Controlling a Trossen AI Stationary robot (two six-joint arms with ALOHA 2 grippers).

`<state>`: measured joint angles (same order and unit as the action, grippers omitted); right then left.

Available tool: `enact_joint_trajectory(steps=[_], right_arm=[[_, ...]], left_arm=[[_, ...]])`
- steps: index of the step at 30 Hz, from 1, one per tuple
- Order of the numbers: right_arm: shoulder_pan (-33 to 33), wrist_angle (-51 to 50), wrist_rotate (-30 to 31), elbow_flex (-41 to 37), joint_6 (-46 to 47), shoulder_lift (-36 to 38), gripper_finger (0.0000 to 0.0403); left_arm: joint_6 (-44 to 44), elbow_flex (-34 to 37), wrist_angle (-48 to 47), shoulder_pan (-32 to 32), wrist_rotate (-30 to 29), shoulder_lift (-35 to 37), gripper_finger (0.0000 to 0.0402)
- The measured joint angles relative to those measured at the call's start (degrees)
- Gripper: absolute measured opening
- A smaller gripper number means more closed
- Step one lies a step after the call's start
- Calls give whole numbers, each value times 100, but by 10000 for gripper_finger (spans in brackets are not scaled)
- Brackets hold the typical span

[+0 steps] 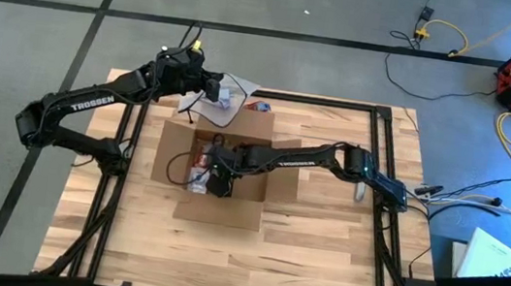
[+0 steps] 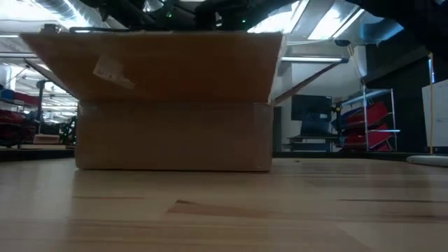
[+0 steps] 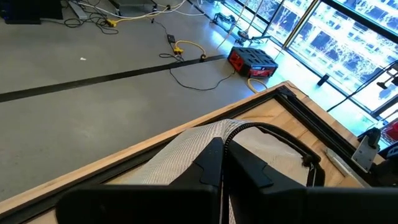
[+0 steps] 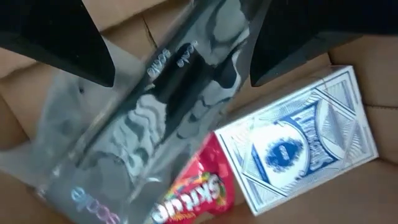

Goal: Unpack boxes
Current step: Put the pack of black pens into the transparent zip bag

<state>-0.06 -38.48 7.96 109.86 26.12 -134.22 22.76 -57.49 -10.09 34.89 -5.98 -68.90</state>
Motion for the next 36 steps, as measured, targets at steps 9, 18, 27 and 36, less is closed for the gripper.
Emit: enact_joint_trajectory(steps=[9,18,27,36], right_arm=[[-46,-106,-51,-17,179,-104,360],[-188,-183,-462,2,512,-240,348],[-181,-186,-591,2,822,-242,250],[-179,-559,-779,229,1273,-155,121]], left_arm=[[0,0,-3,0,2,0,0],[-11,0,5,0,2,0,0],[-20,0,-2,0,0,0,0],[-20,0,-4,2,0,0,0]])
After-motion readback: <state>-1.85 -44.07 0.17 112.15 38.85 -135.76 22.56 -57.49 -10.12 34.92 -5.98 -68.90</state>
